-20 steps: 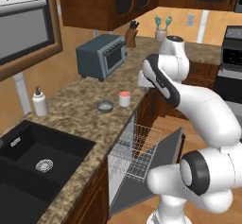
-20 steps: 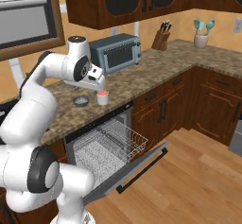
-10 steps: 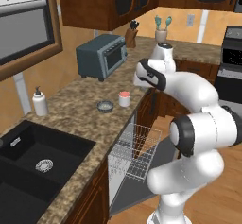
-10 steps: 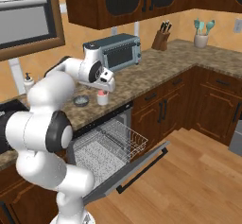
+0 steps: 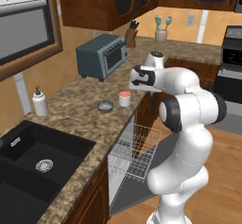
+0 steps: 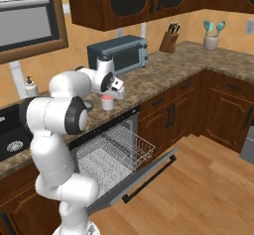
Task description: Pick up the cup and bowl from the counter, place them in the dishwasher, and close the dishwasher door.
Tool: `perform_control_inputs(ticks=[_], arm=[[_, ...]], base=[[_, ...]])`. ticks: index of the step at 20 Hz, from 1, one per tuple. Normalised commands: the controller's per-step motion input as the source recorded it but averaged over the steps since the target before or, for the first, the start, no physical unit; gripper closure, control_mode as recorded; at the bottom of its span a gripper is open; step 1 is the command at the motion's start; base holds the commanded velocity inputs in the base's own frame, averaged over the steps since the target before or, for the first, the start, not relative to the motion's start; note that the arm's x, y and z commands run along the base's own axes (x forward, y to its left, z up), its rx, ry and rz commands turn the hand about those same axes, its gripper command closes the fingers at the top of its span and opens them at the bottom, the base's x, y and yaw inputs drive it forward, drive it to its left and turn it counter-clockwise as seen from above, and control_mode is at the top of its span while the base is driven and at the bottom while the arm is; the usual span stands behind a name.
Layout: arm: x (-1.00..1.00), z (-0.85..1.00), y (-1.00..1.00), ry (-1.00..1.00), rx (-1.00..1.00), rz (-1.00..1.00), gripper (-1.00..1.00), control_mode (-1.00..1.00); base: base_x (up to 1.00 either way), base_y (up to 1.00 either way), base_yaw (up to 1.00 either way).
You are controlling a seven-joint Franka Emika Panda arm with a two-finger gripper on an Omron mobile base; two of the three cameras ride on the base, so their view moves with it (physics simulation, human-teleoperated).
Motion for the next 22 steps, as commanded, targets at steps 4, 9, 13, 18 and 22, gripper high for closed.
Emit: perform_control_inputs(ticks=[4, 9, 13, 18, 22], arm=[[0.6, -0.36, 0.02, 0.0, 0.01, 0.0, -1.0, -1.0], [0.44, -0.34, 0.11, -0.07, 0.0, -0.01, -1.0, -1.0], [0.39, -0.28, 0.1, -0.12, 0.0, -0.06, -1.0, -1.0], [0.39, -0.3, 0.05, -0.07, 0.0, -0.06, -1.0, -1.0], [0.3, -0.29, 0.09, -0.02, 0.0, -0.03, -1.0, -1.0]], base=[[0.0, 0.0, 0.0], [0.0, 0.0, 0.0], [0.0, 0.0, 0.0], [0.0, 0.0, 0.0], [0.0, 0.0, 0.0]])
